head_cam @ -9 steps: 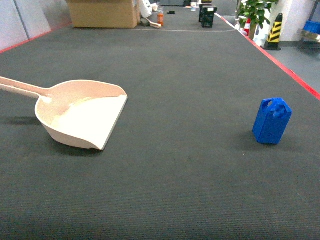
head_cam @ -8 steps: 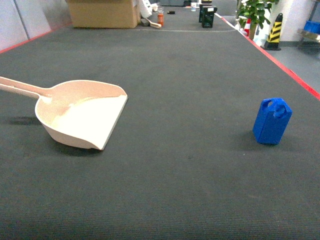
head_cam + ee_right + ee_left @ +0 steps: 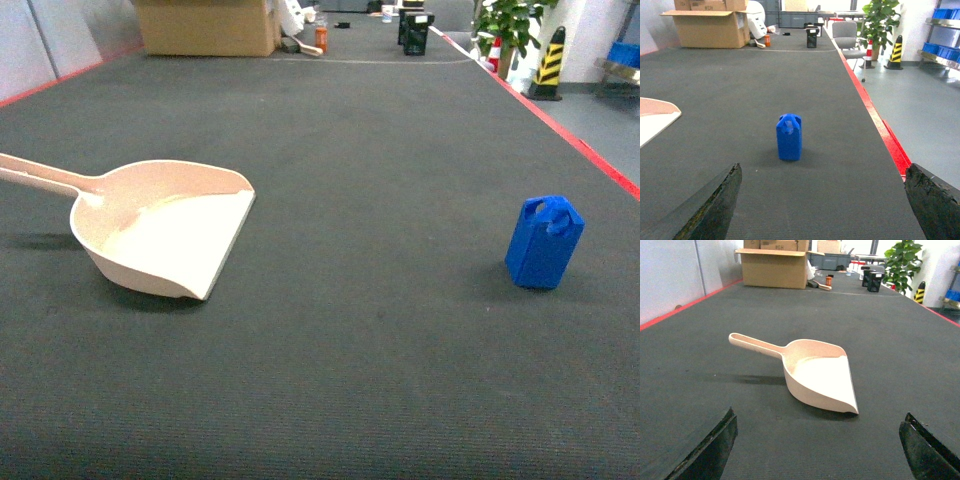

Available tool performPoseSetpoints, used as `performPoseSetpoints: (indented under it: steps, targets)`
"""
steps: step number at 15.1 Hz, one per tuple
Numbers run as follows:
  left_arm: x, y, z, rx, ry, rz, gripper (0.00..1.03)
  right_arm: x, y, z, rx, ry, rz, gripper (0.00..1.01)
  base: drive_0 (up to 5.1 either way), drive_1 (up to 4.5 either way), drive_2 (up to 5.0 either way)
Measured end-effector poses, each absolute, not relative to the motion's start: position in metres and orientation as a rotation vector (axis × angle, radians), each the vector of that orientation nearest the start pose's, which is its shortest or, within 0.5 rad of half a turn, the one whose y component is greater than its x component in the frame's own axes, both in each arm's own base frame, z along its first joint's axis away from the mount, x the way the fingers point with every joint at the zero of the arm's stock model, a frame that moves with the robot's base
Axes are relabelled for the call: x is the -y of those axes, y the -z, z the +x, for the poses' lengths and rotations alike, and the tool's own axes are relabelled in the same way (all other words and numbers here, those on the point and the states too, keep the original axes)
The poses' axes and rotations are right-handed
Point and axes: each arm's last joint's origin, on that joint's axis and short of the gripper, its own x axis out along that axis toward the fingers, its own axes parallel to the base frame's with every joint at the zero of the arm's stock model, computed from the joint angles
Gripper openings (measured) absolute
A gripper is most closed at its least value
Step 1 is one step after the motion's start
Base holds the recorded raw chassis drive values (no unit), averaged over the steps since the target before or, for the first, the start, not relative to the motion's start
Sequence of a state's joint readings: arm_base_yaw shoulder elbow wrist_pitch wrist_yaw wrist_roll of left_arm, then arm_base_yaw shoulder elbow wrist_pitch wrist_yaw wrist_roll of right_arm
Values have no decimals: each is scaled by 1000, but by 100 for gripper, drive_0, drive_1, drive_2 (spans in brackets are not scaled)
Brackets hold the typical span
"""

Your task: Place part in tray to right shelf

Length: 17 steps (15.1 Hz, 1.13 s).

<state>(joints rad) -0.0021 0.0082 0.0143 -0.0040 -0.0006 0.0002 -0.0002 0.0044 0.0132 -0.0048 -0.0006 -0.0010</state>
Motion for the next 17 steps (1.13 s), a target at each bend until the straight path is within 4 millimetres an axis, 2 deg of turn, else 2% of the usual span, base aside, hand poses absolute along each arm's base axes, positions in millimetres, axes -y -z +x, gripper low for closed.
performPoseSetpoints:
  steps: [14,15,17]
  targets:
    - [0,-167,97,2,2,0,98,0,-167,97,4,0,-1,98,0,0,0]
    - [1,-169,99,6,-78,1,98,0,-167,97,4,0,-1,98,0,0,0]
    - [4,-175,120,-47,-300,-52,98,0,-167,97,6,0,-1,98,0,0,0]
